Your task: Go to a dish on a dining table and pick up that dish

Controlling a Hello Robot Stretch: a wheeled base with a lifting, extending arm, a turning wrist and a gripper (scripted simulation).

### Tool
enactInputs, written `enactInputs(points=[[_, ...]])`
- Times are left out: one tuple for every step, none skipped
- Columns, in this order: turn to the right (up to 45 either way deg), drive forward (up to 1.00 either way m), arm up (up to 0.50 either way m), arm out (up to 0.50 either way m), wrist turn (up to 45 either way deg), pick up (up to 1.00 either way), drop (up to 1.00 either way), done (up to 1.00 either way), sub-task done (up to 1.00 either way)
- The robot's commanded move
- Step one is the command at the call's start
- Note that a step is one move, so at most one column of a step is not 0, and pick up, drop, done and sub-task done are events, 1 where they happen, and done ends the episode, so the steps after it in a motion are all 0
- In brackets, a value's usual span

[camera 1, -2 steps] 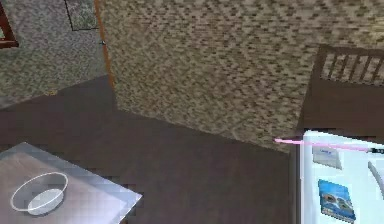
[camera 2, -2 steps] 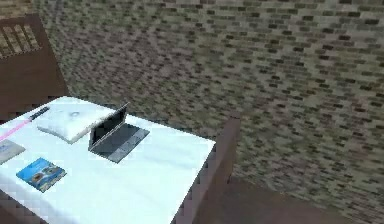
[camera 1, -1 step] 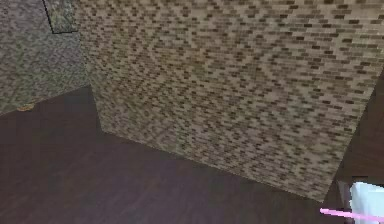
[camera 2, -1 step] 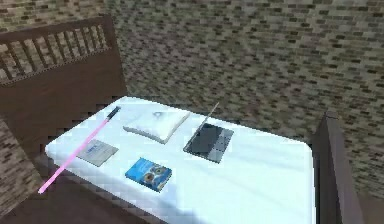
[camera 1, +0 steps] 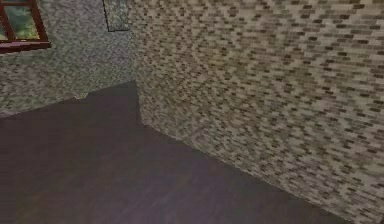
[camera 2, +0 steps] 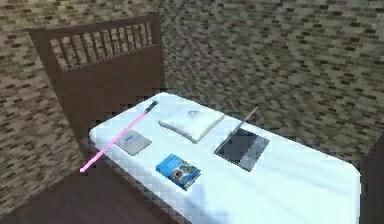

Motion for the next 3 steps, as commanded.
enactInputs(points=[[0.0,0.2,0.0,0.0,0.0,0.0,0.0,0.0,0.0],[-45.0,0.0,0.0,0.0,0.0,0.0,0.0,0.0,0.0],[-6.0,0.0,0.0,0.0,0.0,0.0,0.0,0.0,0.0]])
